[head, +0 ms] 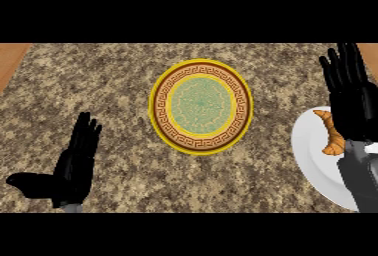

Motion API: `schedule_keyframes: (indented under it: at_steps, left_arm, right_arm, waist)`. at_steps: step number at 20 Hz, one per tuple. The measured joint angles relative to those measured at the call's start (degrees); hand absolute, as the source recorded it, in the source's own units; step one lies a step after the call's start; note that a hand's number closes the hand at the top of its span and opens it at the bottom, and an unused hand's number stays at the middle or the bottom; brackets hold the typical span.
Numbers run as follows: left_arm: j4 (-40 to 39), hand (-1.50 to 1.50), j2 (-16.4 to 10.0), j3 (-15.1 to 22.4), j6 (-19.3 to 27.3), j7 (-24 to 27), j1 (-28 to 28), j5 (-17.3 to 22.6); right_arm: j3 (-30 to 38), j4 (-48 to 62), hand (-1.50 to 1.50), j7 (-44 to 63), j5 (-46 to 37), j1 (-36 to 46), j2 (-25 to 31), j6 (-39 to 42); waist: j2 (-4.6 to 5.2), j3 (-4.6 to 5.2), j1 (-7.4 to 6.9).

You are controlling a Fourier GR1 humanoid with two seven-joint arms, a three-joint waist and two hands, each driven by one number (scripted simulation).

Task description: Pick the croissant from the plate and place it in the plate

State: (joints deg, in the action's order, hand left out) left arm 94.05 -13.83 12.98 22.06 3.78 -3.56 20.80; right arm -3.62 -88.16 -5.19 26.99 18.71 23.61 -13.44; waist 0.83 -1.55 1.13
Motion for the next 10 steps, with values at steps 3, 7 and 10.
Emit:
schedule_keyframes:
  at_steps: [3,7,10]
  left_arm:
    - [-2.2,0.0,-2.4,-0.5,-1.7,-0.7,1.9,-1.6]
    - [-6.1,0.0,-7.3,-1.4,-5.7,0.7,3.8,-4.0]
    - [-7.6,0.0,-9.1,-1.0,-7.8,1.2,4.0,-4.9]
  right_arm:
    - [1.5,3.8,1.5,1.1,0.8,1.4,-0.4,0.4]
    - [1.9,10.1,1.5,3.9,-2.0,2.9,3.9,0.8]
    - [2.7,14.0,-1.5,0.6,-9.3,1.9,4.6,-7.9]
  waist:
    - [-0.34,0.8,-0.72]
    - [0.0,1.77,-1.03]
    - [0.02,1.77,-1.02]
